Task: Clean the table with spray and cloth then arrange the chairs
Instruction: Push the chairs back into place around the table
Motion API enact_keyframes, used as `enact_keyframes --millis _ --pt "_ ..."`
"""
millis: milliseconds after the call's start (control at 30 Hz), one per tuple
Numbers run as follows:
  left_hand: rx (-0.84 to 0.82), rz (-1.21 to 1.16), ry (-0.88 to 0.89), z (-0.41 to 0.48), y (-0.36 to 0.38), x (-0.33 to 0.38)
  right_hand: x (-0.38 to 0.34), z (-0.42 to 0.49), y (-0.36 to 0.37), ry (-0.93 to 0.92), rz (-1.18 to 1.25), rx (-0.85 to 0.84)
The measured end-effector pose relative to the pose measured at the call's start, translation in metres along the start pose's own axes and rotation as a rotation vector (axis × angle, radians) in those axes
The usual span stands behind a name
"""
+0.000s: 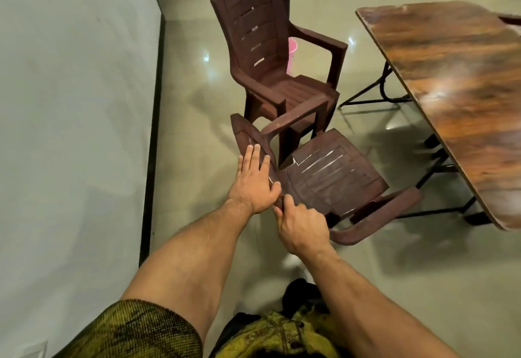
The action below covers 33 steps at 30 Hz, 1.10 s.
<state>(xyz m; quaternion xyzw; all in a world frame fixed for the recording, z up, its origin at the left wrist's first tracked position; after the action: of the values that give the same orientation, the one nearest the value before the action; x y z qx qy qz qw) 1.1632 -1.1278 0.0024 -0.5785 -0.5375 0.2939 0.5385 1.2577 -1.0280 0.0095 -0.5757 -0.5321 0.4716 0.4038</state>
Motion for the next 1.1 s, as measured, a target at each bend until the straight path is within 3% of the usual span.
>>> enact_keyframes --millis 133,333,433,600,733,1100 --pt "0.008 0.02 0.073 0.034 -0.017 0.011 0.015 0.023 -0.016 0.091 0.024 0.047" --pt "-0.149 0.215 0.151 0.072 -0.005 0.02 0.045 0.044 -0.011 0.183 0.046 0.091" --pt "-0.126 0.237 0.22 0.098 -0.009 0.032 0.07 0.067 -0.015 0.265 0.037 0.108" --pt "-0.187 0.326 0.403 0.144 -0.017 0.041 0.092 0.105 -0.022 0.416 0.151 0.036" --pt "-0.314 0.447 0.616 0.166 -0.016 0.045 0.091 0.11 -0.025 0.448 0.174 0.034" --pt "-0.401 0.419 0.738 0.171 -0.022 0.048 0.075 0.099 -0.031 0.632 0.062 0.063"
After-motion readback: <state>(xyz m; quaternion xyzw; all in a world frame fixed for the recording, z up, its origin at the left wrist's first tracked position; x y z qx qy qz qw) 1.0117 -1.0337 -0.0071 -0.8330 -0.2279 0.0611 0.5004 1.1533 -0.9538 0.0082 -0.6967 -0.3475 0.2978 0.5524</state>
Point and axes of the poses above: each hand's wrist, its own z-axis towards the middle knuckle, its own y-axis out of the palm, x = y × z, the point moved 8 cm from there along z, towards the middle knuckle, and after that the axes turned 4 degrees about -x, right-handed, at the moved point
